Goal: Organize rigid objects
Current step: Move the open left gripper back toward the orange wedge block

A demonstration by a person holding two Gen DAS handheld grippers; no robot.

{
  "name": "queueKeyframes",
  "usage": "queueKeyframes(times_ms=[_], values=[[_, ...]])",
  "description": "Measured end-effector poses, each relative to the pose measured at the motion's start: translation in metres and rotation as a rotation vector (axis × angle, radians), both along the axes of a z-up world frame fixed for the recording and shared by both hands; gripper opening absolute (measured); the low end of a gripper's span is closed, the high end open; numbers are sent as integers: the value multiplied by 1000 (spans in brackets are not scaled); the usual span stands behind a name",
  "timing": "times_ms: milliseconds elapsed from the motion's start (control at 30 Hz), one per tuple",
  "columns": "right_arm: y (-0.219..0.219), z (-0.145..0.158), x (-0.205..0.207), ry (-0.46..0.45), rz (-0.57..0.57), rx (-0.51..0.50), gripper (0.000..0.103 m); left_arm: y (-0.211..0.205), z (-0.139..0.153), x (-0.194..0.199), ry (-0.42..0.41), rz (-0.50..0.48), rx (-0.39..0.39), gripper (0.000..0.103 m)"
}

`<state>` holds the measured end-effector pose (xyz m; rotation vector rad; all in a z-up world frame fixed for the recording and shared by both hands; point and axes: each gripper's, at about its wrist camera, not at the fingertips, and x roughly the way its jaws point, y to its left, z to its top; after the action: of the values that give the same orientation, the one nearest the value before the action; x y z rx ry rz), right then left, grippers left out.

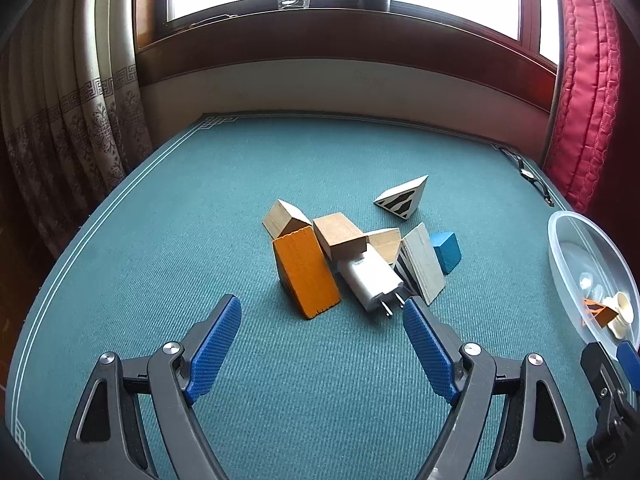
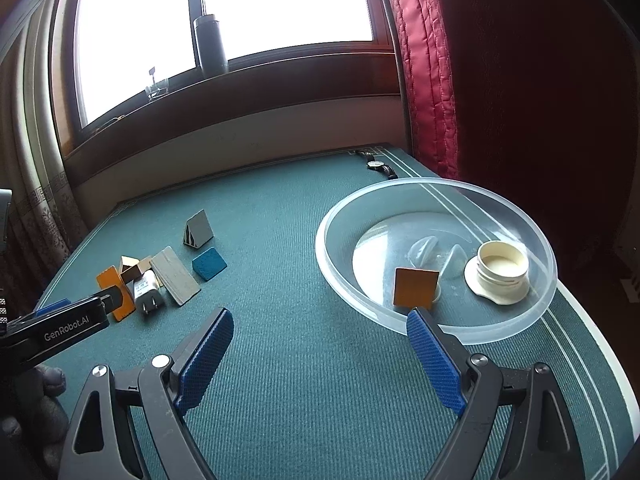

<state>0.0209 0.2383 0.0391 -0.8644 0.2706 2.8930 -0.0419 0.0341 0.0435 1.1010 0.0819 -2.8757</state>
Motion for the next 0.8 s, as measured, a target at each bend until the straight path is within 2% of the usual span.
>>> queueKeyframes(times_ms=[333,633,800], values=[[1,-4,-3,-21,17,-28,92,-12,-8,-11,-33,36,24,84],[2,-6,-5,-33,25,-45,92,-22,-7,-24,-48,74,-13,84],[2,-7,-5,-34,26,-46,92,-32,-8,-40,-69,108,4,84]])
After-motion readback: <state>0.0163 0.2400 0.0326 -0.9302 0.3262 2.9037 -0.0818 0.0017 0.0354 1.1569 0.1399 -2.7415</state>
